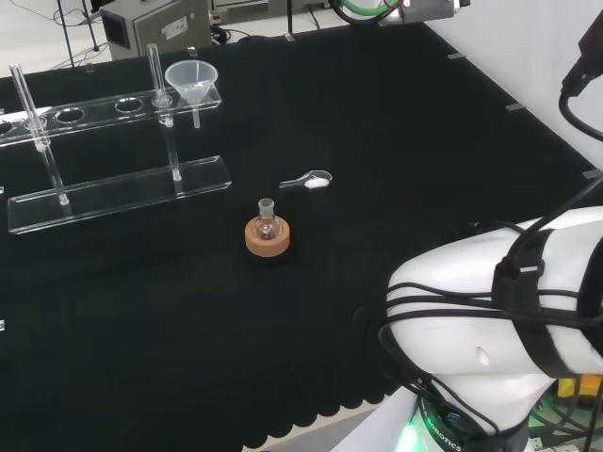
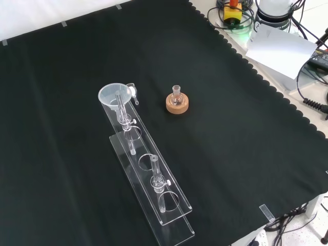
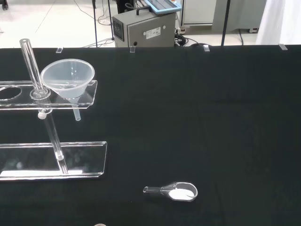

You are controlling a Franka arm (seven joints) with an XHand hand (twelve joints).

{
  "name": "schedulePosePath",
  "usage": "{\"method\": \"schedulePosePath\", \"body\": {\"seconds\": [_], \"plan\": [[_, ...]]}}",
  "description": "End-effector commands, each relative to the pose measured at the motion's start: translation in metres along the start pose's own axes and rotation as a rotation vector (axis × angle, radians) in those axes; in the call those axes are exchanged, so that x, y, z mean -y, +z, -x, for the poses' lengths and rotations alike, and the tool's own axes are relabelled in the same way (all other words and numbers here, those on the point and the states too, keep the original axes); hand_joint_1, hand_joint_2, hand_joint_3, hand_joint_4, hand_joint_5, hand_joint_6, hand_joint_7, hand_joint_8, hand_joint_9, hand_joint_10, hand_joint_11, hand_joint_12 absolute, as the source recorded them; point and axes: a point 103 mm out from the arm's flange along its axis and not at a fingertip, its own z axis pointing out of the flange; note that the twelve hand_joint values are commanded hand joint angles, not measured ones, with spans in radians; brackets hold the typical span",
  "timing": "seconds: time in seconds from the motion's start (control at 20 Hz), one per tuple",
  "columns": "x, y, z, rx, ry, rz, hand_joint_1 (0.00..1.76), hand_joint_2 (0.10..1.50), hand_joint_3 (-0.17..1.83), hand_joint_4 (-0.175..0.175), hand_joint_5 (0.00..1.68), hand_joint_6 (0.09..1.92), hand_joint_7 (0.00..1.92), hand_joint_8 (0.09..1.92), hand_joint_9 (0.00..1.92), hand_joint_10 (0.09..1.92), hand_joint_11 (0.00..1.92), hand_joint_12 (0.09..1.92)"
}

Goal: Pick up the funnel from the transparent funnel stand.

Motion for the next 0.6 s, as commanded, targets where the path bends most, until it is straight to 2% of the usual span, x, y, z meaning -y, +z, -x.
{"method": "schedulePosePath", "body": {"seconds": [0.05, 0.15, 0.25, 0.6], "plan": [[0.0, 0.0, -0.001, 0.003, 0.0, 0.011, 0.11, 1.09, 0.49, -0.012, 0.27, 0.09, 0.04, 0.51, 0.24, 0.57, 0.05, 1.33], [-0.001, 0.0, 0.0, 0.005, 0.001, 0.011, 0.03, 1.17, 0.43, -0.004, 0.25, 0.09, 0.01, 0.48, 0.18, 0.57, 0.01, 1.33], [0.001, 0.0, -0.011, 0.016, 0.002, 0.013, 0.0, 1.19, 0.42, -0.002, 0.25, 0.09, 0.0, 0.47, 0.17, 0.57, 0.0, 1.33], [-0.011, 0.01, 0.007, 0.002, 0.014, -0.01, 0.0, 1.2, 0.41, -0.002, 0.26, 0.09, 0.0, 0.47, 0.17, 0.58, 0.0, 1.33]]}}
